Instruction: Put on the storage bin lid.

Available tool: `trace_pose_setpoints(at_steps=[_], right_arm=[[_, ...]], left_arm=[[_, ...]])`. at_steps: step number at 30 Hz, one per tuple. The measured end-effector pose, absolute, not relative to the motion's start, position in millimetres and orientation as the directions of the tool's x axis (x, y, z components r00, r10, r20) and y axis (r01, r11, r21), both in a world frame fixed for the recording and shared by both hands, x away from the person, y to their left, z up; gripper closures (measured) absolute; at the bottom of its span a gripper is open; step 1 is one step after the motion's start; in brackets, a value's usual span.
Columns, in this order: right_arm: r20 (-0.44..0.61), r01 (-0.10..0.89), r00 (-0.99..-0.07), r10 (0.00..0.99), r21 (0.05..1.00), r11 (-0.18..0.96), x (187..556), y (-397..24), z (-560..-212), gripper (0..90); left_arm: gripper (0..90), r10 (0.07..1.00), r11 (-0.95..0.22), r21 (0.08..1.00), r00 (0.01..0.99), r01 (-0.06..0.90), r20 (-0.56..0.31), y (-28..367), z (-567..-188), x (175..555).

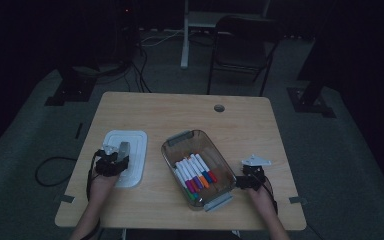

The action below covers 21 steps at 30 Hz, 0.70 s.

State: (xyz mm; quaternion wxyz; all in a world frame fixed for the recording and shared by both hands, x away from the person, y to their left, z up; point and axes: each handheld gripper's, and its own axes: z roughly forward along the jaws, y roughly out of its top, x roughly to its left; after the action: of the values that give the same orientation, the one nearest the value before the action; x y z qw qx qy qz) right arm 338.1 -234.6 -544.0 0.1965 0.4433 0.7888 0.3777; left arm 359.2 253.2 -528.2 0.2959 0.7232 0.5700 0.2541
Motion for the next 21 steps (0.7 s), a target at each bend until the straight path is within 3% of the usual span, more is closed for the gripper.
trace_pose_setpoints(at_steps=[3,7,21], right_arm=[[0.029,0.549,-0.540,0.841,0.770,0.326,337.8,-232.7,-543.3,13.7],[0.042,0.540,-0.553,0.832,0.779,0.318,336.4,-230.8,-541.8,13.7],[0.100,0.543,-0.605,0.790,0.777,0.318,333.4,-229.2,-543.2,14.4]], left_arm=[[54.8,0.976,-0.170,0.721,0.218,0.672,0.027,254.4,-529.9,360.2],[66.5,0.976,-0.169,0.723,0.215,0.670,0.029,253.6,-529.7,361.2],[68.3,0.979,-0.140,0.741,0.202,0.657,0.006,259.0,-518.9,349.1]])
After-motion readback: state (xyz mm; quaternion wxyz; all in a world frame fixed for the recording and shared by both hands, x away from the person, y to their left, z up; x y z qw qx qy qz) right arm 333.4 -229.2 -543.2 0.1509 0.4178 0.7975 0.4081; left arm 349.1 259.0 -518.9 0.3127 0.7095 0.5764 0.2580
